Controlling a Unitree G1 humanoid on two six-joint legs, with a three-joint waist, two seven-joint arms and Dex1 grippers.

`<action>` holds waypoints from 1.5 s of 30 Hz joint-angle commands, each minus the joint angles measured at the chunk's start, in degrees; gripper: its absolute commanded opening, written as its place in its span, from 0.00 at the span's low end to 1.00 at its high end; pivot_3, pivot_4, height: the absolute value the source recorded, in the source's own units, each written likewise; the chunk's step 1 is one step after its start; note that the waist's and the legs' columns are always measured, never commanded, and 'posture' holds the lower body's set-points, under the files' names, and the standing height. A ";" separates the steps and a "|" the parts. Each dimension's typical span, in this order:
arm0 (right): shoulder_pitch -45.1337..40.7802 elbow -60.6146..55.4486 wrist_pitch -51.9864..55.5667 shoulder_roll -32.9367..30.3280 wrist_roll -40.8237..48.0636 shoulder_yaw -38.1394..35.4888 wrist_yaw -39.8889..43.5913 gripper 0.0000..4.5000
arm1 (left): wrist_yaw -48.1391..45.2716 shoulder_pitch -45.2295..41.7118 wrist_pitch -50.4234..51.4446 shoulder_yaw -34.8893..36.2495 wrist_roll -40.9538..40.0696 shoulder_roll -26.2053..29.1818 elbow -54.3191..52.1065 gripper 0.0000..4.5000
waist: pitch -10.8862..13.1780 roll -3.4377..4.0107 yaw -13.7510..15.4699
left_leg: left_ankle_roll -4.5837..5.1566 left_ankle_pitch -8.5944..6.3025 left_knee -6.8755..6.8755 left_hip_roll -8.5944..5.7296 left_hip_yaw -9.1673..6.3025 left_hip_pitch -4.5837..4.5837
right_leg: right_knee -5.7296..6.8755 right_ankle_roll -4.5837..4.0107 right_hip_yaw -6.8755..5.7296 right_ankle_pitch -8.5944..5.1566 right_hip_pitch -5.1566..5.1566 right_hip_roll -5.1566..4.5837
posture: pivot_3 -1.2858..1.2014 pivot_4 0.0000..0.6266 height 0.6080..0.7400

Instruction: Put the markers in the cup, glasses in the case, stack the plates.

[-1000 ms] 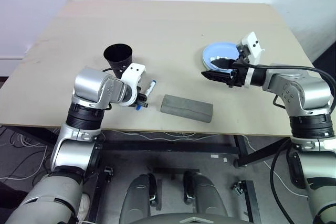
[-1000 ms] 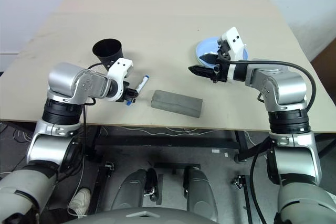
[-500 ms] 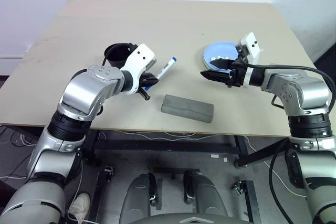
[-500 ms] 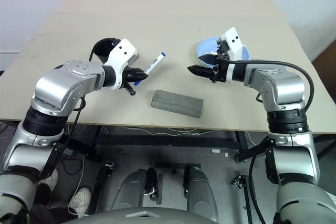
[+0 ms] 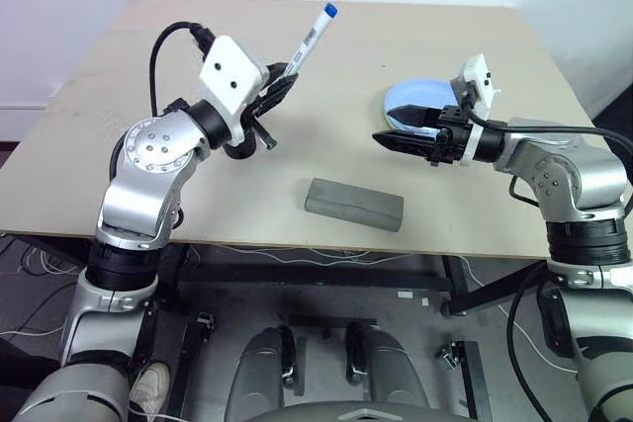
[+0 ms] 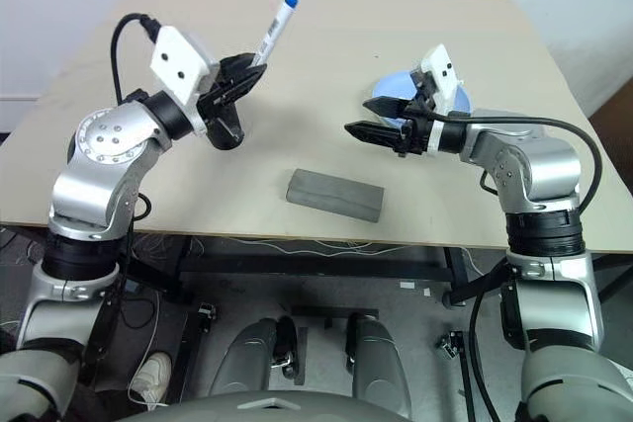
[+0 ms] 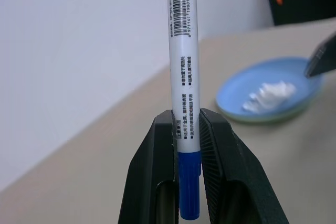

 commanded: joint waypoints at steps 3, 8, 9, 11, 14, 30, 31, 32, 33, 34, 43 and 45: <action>-1.43 -1.62 -0.33 0.16 2.68 -1.72 1.76 0.78 | 0.11 0.33 -3.01 8.23 -4.29 -0.12 -0.88 0.06 | 0.00 0.00 -0.01 | 0.00 0.00 0.00 0.00 0.00 0.02 | 0.00 0.02 0.00 0.01 0.01 0.01 | 0.52 0.24 0.77; -1.48 -2.62 -2.05 0.23 2.80 -1.62 2.82 0.78 | -0.33 -0.11 -0.08 12.12 -8.20 0.08 2.50 0.06 | 0.00 0.00 0.02 | 0.00 0.00 0.00 0.01 0.00 0.02 | 0.00 0.03 -0.01 0.01 0.02 0.03 | 0.52 0.24 0.77; -1.72 -2.41 -2.32 0.34 2.57 -1.57 2.57 0.78 | -0.24 -0.05 -1.18 12.38 -7.72 0.11 3.42 0.06 | 0.00 0.00 0.05 | 0.00 0.00 0.00 0.01 0.00 0.02 | 0.00 0.03 0.00 0.01 0.02 0.03 | 0.52 0.24 0.77; -2.06 -2.03 -2.52 0.53 2.34 -1.38 2.25 0.78 | 0.06 -0.01 -4.59 12.60 -6.14 0.01 5.44 0.06 | 0.00 0.00 0.02 | 0.00 0.00 0.01 0.00 0.00 0.03 | 0.00 0.04 -0.01 0.02 0.03 0.03 | 0.52 0.24 0.77; -1.88 -2.21 -2.79 0.59 1.97 -1.15 1.96 0.78 | 0.94 -0.70 -6.77 13.79 -6.47 -1.05 8.90 0.06 | 0.00 0.00 0.05 | 0.00 0.00 0.02 0.01 0.01 0.04 | 0.00 0.05 -0.01 0.02 0.04 0.03 | 0.52 0.24 0.77; -1.02 -1.90 -3.63 0.22 0.18 -1.07 -0.58 0.78 | 2.58 3.18 -16.34 16.16 -2.55 -0.06 21.90 0.06 | 0.00 0.00 -0.02 | 0.00 -0.01 -0.01 0.03 0.01 0.01 | -0.02 0.04 -0.01 0.02 0.00 0.02 | 0.52 0.24 0.77; -1.02 -1.82 -3.75 0.28 0.09 -1.01 -0.61 0.78 | 2.62 3.40 -16.66 16.08 -2.35 0.06 21.95 0.06 | 0.00 0.00 0.00 | 0.00 -0.01 -0.01 0.03 0.01 0.01 | -0.02 0.03 -0.01 0.02 0.00 0.02 | 0.52 0.24 0.77; -1.05 -1.63 -3.92 0.43 -0.10 -0.84 -0.67 0.78 | 2.62 3.64 -16.51 16.07 -2.54 -0.02 21.78 0.06 | 0.00 0.00 0.02 | 0.00 -0.01 -0.01 0.03 0.01 0.00 | -0.02 0.03 -0.01 0.02 -0.01 0.02 | 0.52 0.24 0.77; -1.08 -1.54 -4.05 0.59 -0.28 -0.72 -0.71 0.78 | 2.61 3.86 -16.22 16.04 -2.88 -0.16 21.51 0.06 | 0.00 0.00 0.02 | 0.00 -0.01 -0.01 0.03 0.01 -0.01 | -0.02 0.03 -0.01 0.02 -0.02 0.02 | 0.52 0.24 0.77; -1.10 -1.50 -4.16 0.70 -0.41 -0.65 -0.73 0.78 | 2.40 4.04 -15.84 15.94 -3.31 -0.32 21.22 0.06 | 0.00 0.00 0.02 | 0.00 -0.01 -0.01 0.03 0.02 -0.01 | -0.02 0.04 -0.01 0.02 -0.02 0.01 | 0.52 0.24 0.77; -1.24 -0.67 -5.21 1.07 -1.73 -0.48 -1.03 0.78 | 1.49 2.41 -16.71 15.05 -4.50 -1.60 23.16 0.06 | 0.00 0.00 0.02 | 0.00 -0.01 -0.01 0.04 0.02 -0.01 | -0.03 0.03 -0.01 0.02 -0.03 0.01 | 0.52 0.24 0.77; -1.17 -0.84 -5.24 1.18 -1.83 -0.50 -1.15 0.78 | 1.29 1.57 -17.08 15.00 -4.69 -2.17 24.60 0.06 | 0.00 0.00 0.05 | 0.00 -0.01 -0.01 0.03 0.02 -0.01 | -0.03 0.04 -0.01 0.02 -0.02 0.01 | 0.52 0.24 0.77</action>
